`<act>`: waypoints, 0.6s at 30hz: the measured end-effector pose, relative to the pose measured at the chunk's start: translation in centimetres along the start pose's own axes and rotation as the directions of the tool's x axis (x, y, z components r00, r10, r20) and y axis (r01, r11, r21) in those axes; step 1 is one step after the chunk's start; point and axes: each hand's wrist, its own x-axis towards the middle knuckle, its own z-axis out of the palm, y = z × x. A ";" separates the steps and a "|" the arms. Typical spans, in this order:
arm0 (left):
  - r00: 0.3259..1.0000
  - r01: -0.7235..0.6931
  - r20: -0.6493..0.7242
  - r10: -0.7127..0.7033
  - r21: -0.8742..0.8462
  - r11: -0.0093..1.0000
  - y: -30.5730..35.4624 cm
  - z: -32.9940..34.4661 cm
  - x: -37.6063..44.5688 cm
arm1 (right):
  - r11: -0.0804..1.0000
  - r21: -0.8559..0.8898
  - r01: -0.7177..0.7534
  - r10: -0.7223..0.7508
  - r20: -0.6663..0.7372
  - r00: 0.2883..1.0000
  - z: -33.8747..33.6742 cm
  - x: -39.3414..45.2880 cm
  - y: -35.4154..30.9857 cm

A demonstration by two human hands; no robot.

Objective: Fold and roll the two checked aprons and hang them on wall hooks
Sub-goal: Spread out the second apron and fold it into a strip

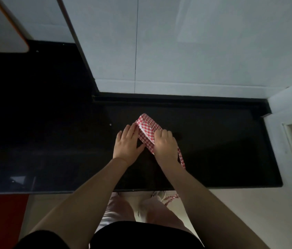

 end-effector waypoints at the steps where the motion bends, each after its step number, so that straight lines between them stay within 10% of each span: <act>1: 1.000 -0.008 0.013 0.008 0.030 1.000 0.0 -0.6 0.4 | 0.999 0.040 0.019 -0.019 -0.008 1.000 0.0 -0.3 0.2; 6: 0.994 0.024 0.103 -0.022 -0.019 1.000 0.5 -2.8 1.0 | 0.996 0.001 0.084 -0.083 0.167 0.982 -0.6 -1.4 -0.5; 9: 0.976 0.071 -0.201 -0.089 -0.095 0.993 1.5 -3.4 0.6 | 0.991 -0.108 0.085 -0.062 0.203 0.977 -0.5 -2.0 -1.2; 11: 0.945 -0.152 -0.287 0.155 0.033 0.988 2.2 -3.2 0.8 | 0.991 -0.122 0.054 -0.032 0.180 0.983 -0.4 -2.4 -1.6; 13: 0.912 -0.395 -0.011 0.411 0.252 0.884 2.4 -2.7 1.1 | 0.994 -0.105 0.023 -0.007 0.150 0.989 -0.2 -2.7 -1.9; 18: 0.908 -0.403 0.262 0.326 0.337 0.851 0.3 -1.2 1.4 | 0.978 -0.208 -0.032 0.056 0.110 0.992 1.1 -3.0 -1.9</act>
